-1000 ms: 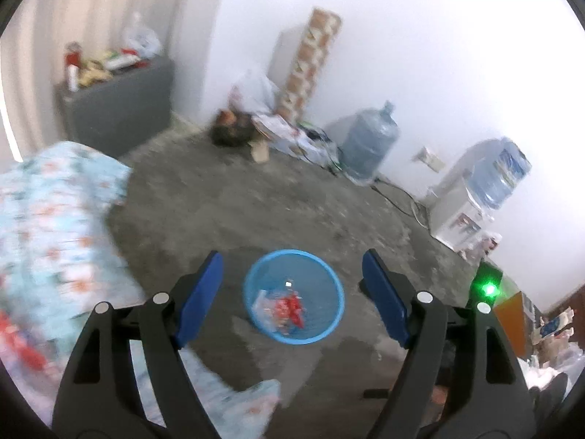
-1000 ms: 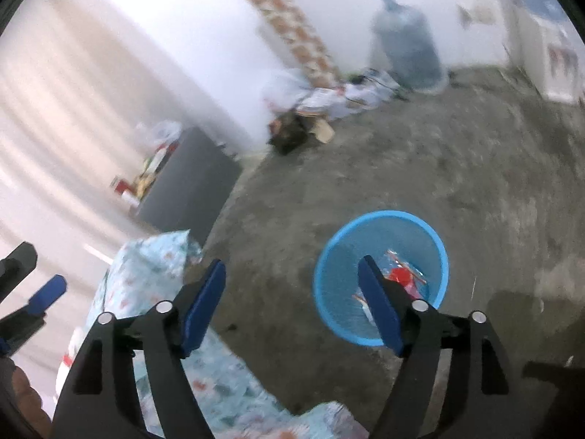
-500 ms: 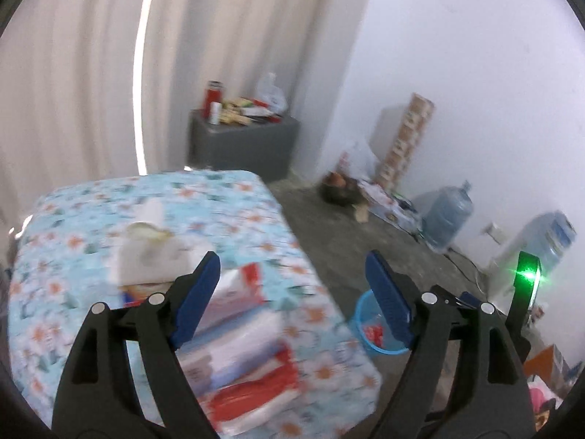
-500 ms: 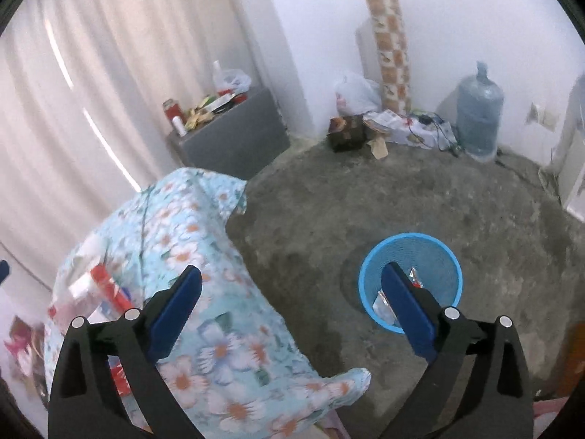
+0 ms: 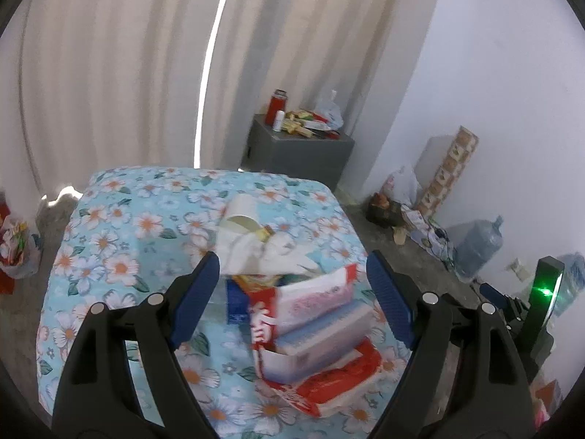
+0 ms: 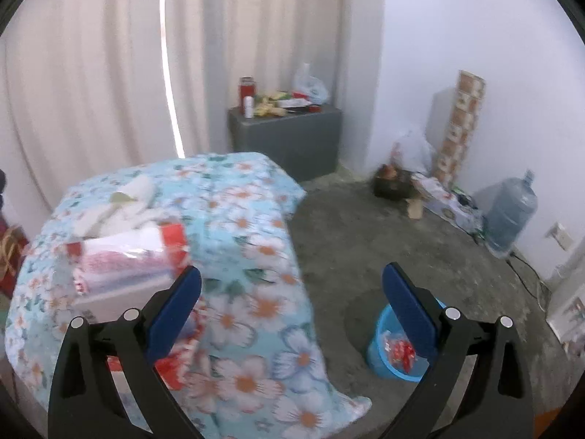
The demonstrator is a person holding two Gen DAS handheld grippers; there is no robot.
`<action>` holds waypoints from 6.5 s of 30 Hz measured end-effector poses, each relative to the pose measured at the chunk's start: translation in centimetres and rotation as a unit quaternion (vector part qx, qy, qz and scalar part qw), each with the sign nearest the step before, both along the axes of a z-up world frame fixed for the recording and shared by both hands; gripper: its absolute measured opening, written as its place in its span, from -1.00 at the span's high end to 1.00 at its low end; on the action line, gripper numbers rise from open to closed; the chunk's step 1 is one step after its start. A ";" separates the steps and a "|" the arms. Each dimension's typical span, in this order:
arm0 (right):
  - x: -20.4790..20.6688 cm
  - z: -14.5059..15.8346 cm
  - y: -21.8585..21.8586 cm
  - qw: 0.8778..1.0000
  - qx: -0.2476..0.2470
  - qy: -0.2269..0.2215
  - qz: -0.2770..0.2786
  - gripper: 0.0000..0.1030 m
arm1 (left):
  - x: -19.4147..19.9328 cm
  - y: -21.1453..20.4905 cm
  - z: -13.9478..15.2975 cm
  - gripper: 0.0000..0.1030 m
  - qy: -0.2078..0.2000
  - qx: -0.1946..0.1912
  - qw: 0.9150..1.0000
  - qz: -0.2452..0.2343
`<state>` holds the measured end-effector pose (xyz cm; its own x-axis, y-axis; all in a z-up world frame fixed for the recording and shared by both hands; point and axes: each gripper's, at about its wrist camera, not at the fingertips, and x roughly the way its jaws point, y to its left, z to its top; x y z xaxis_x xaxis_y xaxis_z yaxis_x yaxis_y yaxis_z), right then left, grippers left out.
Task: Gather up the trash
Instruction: 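Move both grippers back toward the remaining trash on the bed, then grasp the white paper cup with the left gripper while the right grasps the white tissue, then carry the cup and tissue with both grippers over the blue wastebasket, then open both grippers to drop the cup and tissue into the wastebasket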
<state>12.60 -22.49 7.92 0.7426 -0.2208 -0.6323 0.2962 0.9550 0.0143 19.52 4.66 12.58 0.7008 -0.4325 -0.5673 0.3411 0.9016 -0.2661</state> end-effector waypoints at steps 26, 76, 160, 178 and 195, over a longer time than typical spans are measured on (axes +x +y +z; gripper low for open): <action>12.0 -1.2 -2.3 0.947 0.297 0.027 0.117 -0.87 | 6.8 13.4 -6.0 -0.51 0.047 -0.083 0.990 0.099; 23.7 -10.4 1.4 0.831 0.487 0.170 0.209 0.89 | 32.0 -2.0 -19.7 -0.08 0.397 -0.074 0.912 -0.070; -7.9 -10.9 -33.0 0.895 0.423 -0.051 -0.133 0.91 | 3.8 -46.7 -17.1 -0.08 0.303 -0.021 0.895 -0.327; -12.9 -23.4 -40.1 0.841 0.451 -0.015 -0.298 0.09 | 3.6 -53.5 -23.9 -0.51 0.277 0.059 0.915 -0.286; -12.4 -9.9 -27.7 0.911 0.374 -0.061 -0.166 -0.37 | 0.2 -35.1 -3.7 -0.61 0.106 -0.002 0.948 -0.301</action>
<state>0.19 -50.22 -1.98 0.7875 0.0121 -0.6162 0.5202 0.5230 0.6752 19.68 -30.42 8.90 0.1964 -0.7199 -0.6657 0.7314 0.5597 -0.3895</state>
